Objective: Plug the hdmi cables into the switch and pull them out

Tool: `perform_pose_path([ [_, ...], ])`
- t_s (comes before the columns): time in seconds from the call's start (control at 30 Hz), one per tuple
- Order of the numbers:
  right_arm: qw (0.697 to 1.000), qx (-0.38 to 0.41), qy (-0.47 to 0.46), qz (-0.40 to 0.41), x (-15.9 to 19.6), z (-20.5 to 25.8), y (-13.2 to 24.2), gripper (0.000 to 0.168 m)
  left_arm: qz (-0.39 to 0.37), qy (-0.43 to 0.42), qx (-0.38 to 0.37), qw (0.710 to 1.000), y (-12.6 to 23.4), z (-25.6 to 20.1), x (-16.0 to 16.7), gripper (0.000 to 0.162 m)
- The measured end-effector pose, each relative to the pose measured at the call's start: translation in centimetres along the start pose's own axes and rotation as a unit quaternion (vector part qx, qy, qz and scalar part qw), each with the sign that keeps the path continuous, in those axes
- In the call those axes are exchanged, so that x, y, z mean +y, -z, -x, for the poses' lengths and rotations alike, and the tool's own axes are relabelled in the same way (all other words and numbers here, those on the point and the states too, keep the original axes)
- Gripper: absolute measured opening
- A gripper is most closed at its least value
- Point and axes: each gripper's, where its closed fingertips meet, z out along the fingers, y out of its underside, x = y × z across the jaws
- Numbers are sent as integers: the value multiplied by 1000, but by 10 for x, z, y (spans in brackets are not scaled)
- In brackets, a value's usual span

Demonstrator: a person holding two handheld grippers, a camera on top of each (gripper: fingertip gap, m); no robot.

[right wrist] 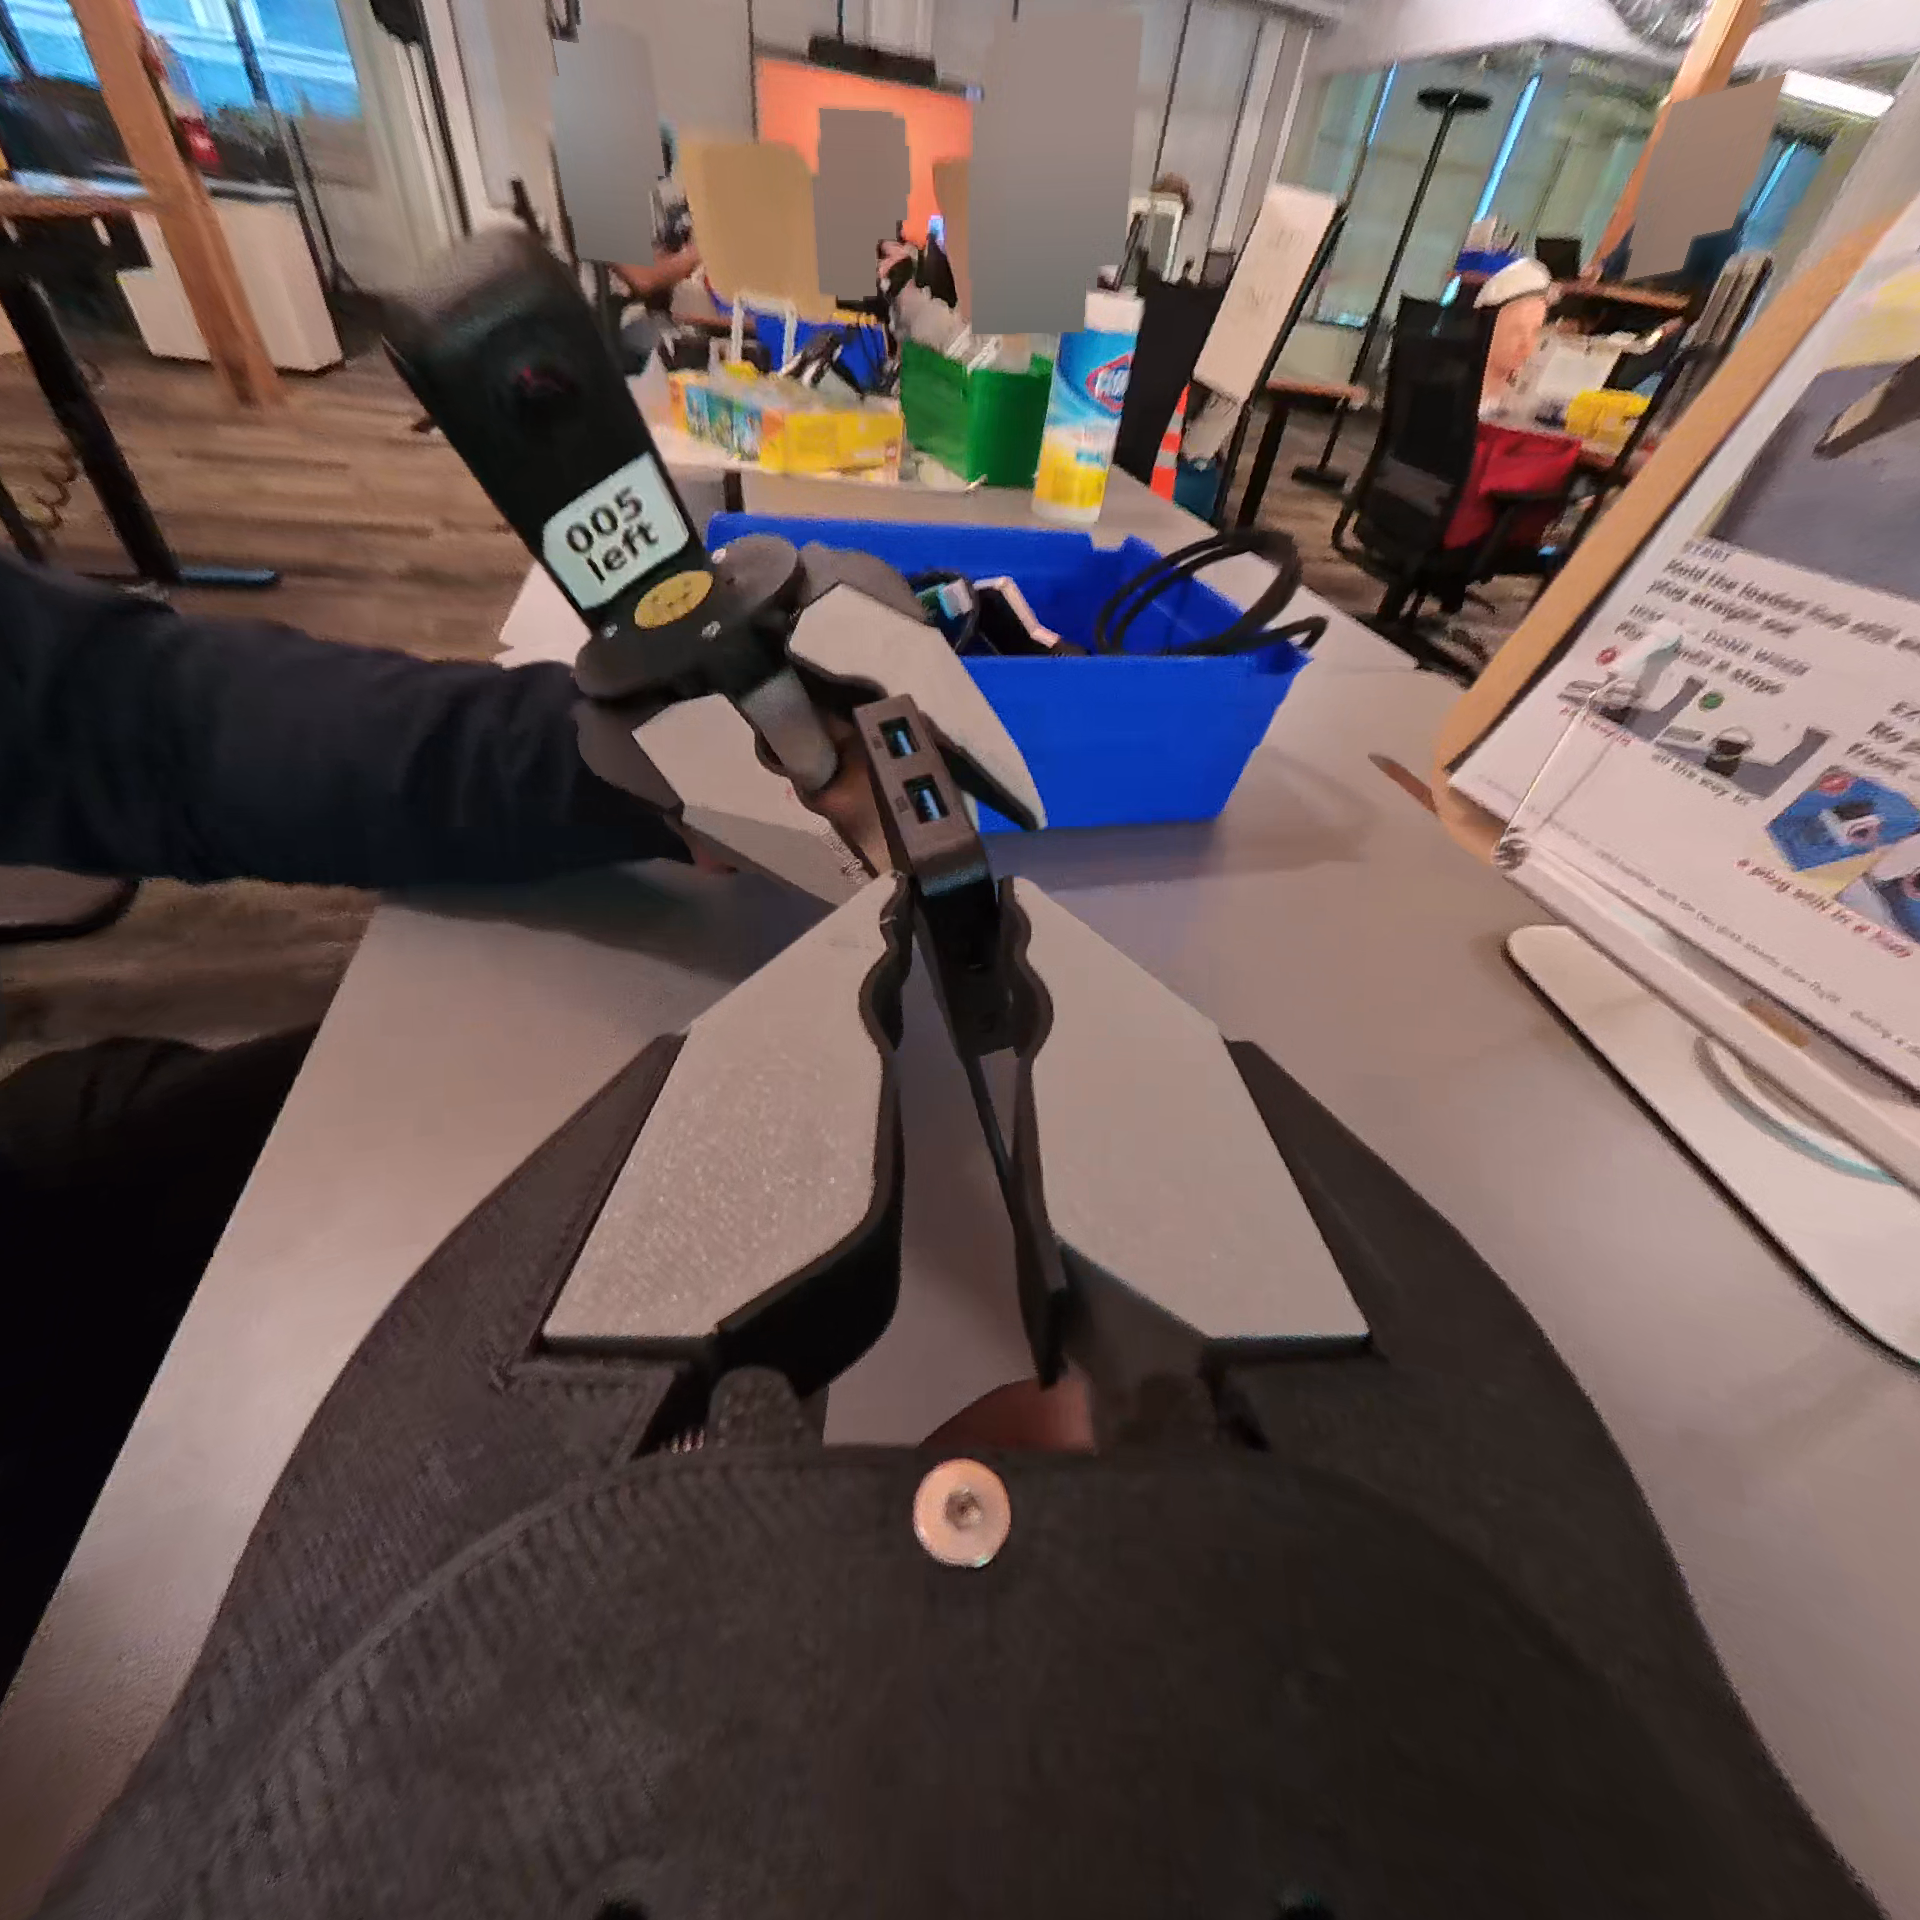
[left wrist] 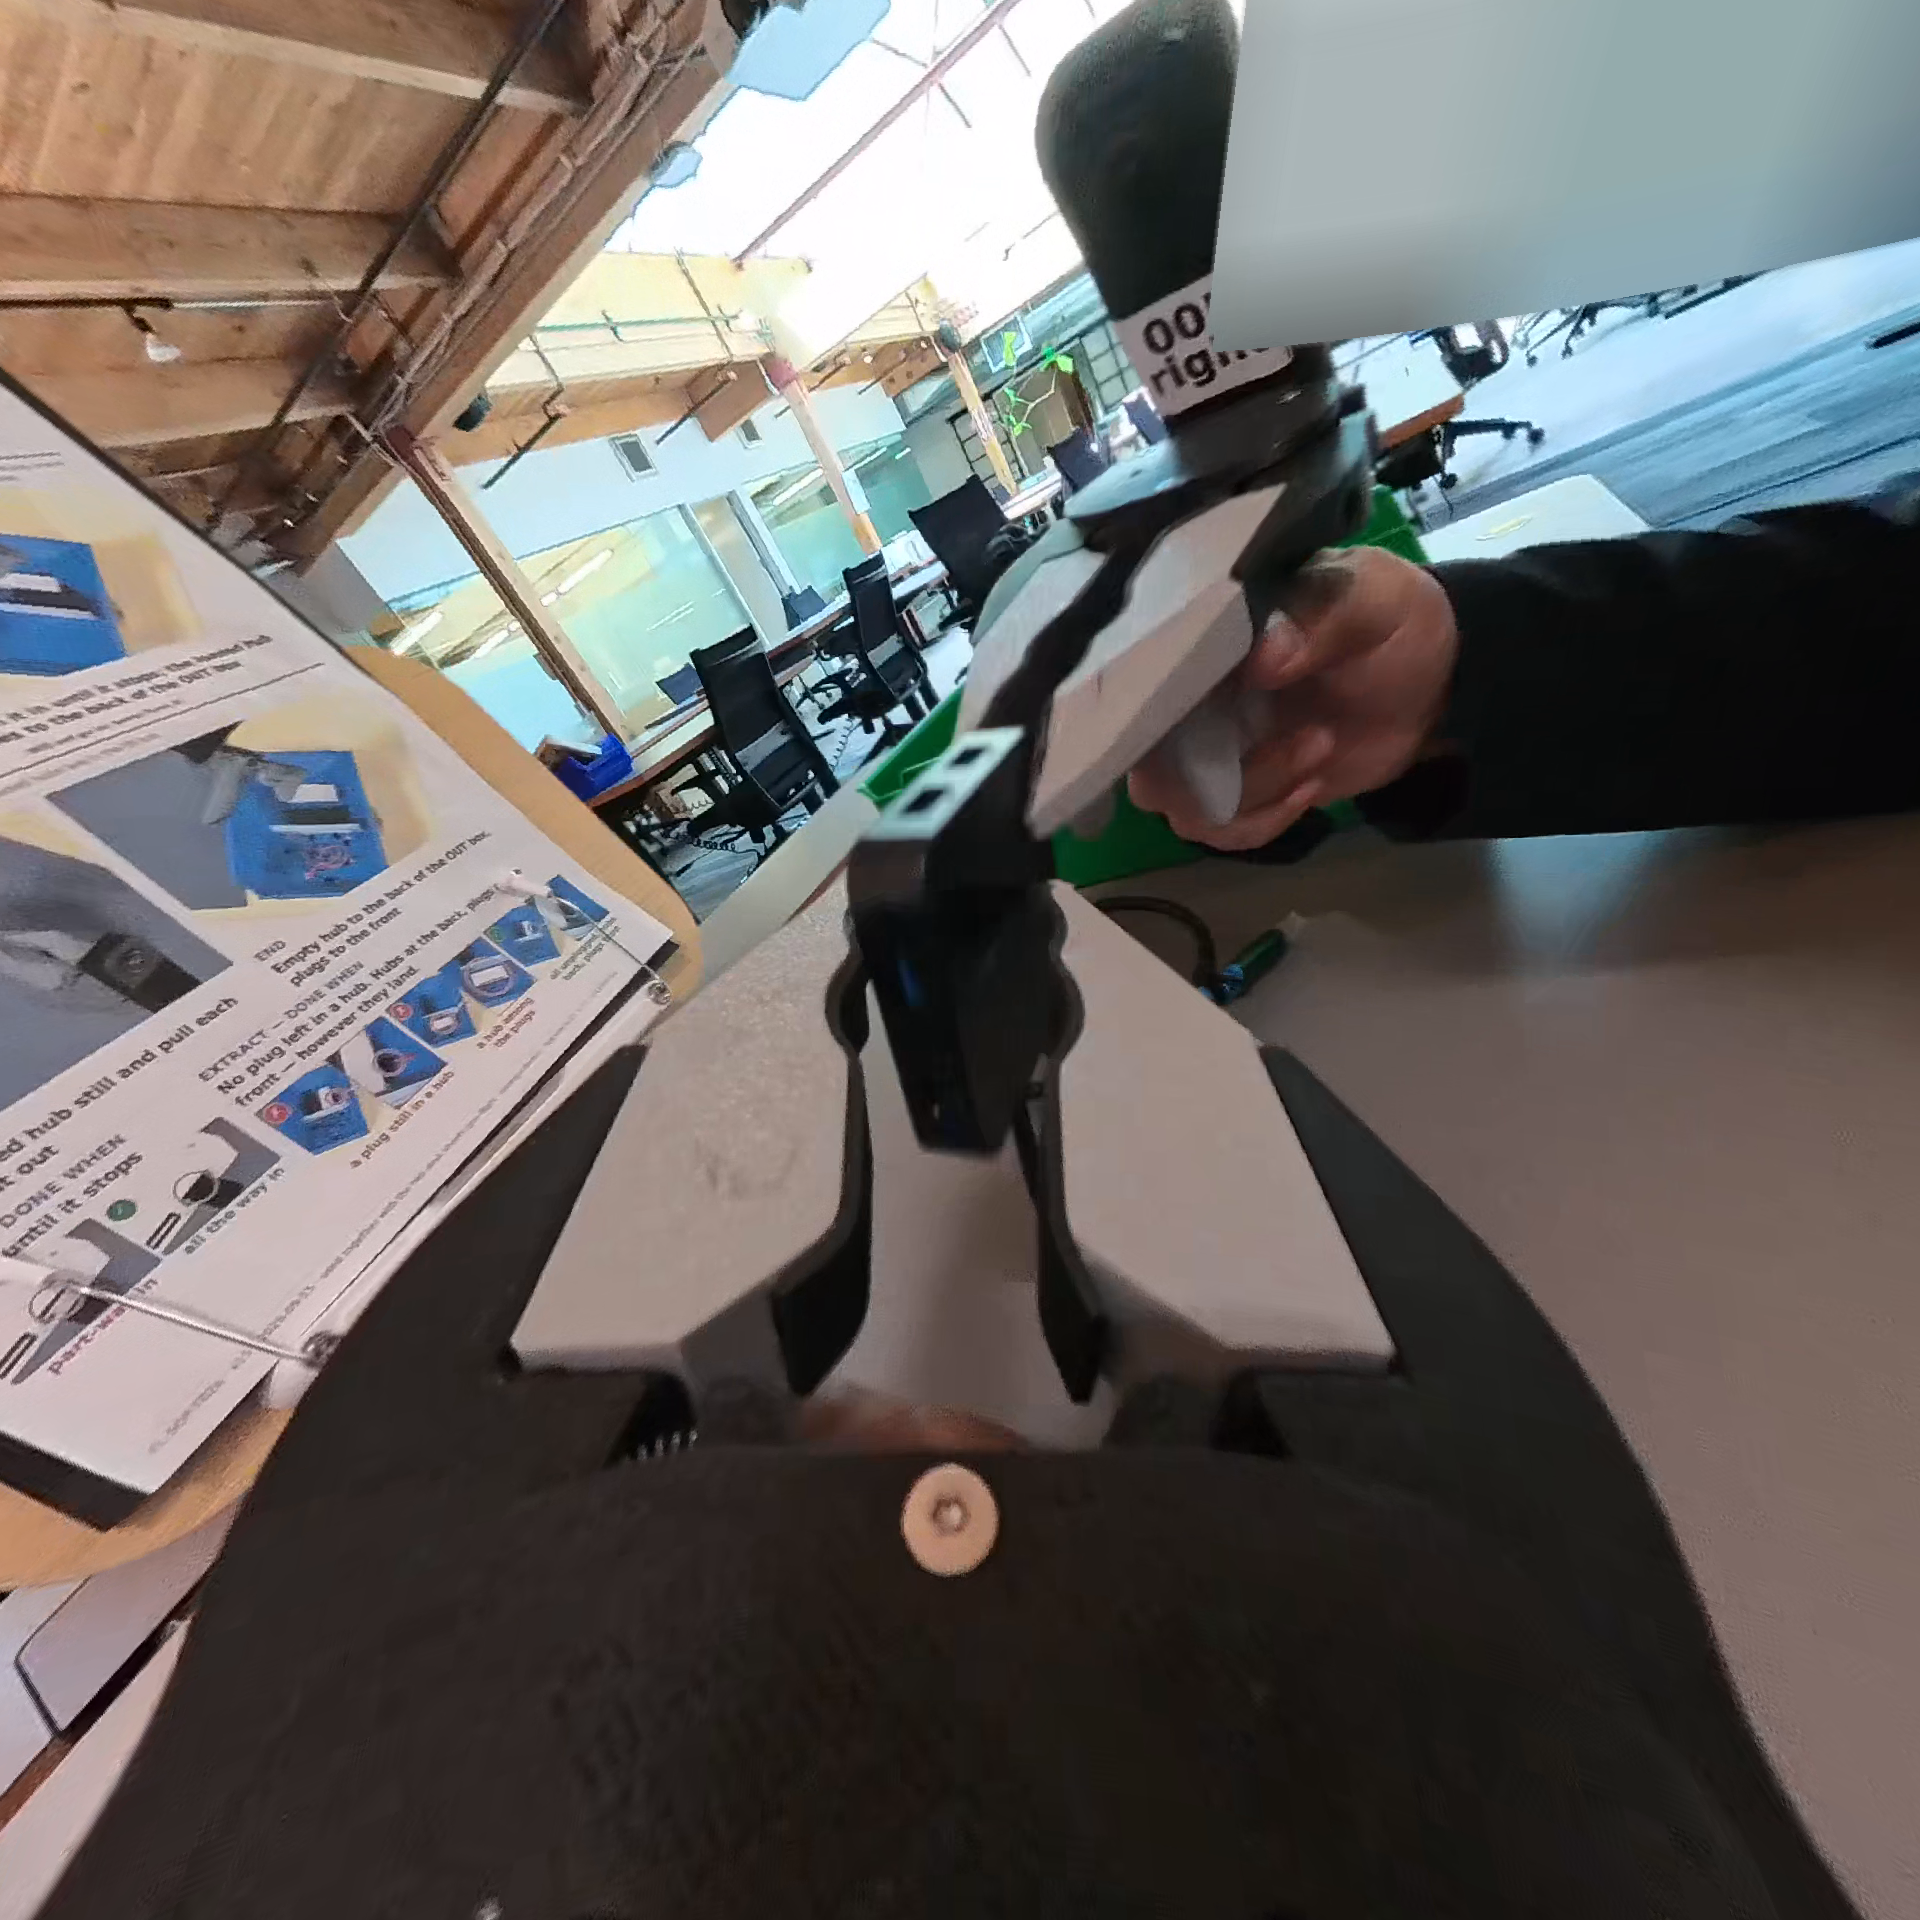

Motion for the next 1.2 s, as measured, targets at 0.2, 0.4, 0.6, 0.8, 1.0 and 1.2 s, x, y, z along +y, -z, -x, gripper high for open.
perform_pose_path([
  [0.2, 999, -2, -25, 20, 11, -3, -5, 18, 53, -29, 29, 998, -2, -8, 11, 12],
  [0.4, 992, 31, -30, 116, 38, -3, 17, 41, 92, -88, 16, 992, -2, -6, 26, 12],
  [0.6, 952, 122, 30, 279, 111, -4, 56, 40, 116, -115, 0, 987, -2, -1, 37, 12],
  [0.8, 909, 199, 88, 357, 146, -24, 62, 34, 152, -152, 4, 977, -8, -9, 59, 11],
  [1.0, 884, 235, 124, 384, 159, -43, 69, 15, 176, -195, 27, 964, -9, -19, 71, 12],
  [1.2, 926, 230, 84, 289, 133, -40, 66, 13, 216, -262, 55, 939, -12, -36, 89, 12],
])
